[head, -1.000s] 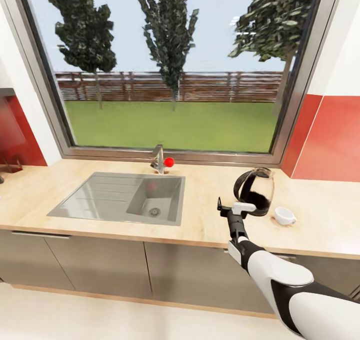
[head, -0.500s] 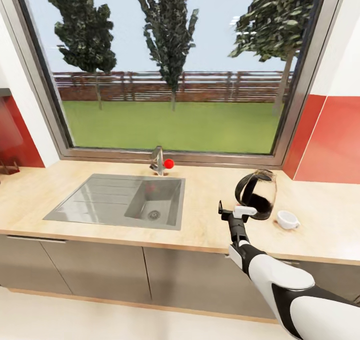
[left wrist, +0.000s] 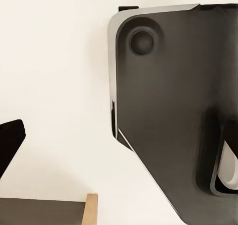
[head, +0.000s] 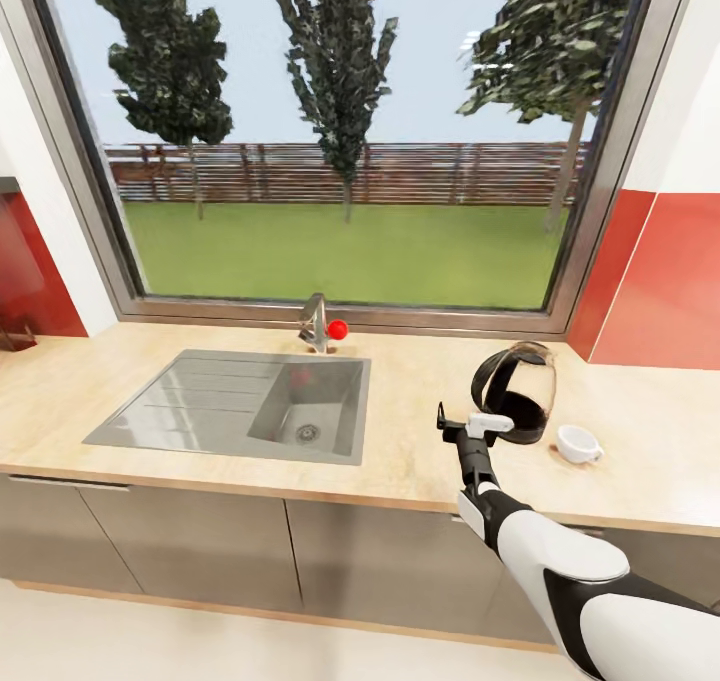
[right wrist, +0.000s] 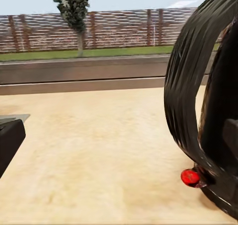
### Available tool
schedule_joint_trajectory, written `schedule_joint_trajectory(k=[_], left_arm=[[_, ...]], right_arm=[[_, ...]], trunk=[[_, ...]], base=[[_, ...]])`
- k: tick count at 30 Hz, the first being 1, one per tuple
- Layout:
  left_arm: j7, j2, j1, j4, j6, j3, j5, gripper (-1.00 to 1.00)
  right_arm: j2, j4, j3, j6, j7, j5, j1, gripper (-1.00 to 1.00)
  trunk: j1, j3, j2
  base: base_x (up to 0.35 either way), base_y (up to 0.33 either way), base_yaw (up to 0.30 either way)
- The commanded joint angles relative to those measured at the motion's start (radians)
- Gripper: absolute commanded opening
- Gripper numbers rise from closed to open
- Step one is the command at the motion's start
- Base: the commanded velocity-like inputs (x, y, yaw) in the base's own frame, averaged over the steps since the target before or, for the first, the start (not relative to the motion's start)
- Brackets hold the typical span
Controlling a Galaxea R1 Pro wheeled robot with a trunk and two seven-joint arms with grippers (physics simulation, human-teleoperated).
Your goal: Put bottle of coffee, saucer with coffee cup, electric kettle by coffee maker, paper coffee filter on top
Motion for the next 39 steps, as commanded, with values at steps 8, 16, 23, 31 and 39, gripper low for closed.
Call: schedule_joint_trajectory(k=[8, 16, 23, 31, 39], left_arm=[[-0.003, -0.001, -0.001, 0.001, -0.003, 0.007, -0.009, 1.00], [-0.003, -0.003, -0.001, 0.001, -0.002, 0.008, -0.009, 1.00], [-0.003, -0.001, -0.001, 0.001, -0.003, 0.009, -0.009, 1.00], [-0.003, -0.002, -0.001, 0.001, -0.003, 0.008, -0.010, 1.00], [-0.003, -0.002, -0.001, 0.001, -0.003, 0.008, -0.009, 1.00]], right_arm=[[0.001, -0.001, -0.001, 0.000, -0.010, 0.011, 0.006, 1.00], [0.001, -0.001, -0.001, 0.000, -0.010, 0.011, 0.007, 1.00], [0.001, -0.001, -0.001, 0.000, -0.010, 0.011, 0.007, 1.00], [0.001, -0.001, -0.001, 0.000, -0.010, 0.011, 0.007, 1.00], [0.001, -0.001, -0.001, 0.000, -0.010, 0.011, 0.007, 1.00]], trunk=[[0.001, -0.002, -0.002], [0.001, -0.002, -0.002], [0.001, -0.002, -0.002], [0.001, -0.002, -0.002], [0.001, -0.002, -0.002]], base=[[0.026, 0.000, 0.000], [0.030, 0.000, 0.000], [0.008, 0.000, 0.000], [0.003, 0.000, 0.000], [0.000, 0.000, 0.000]])
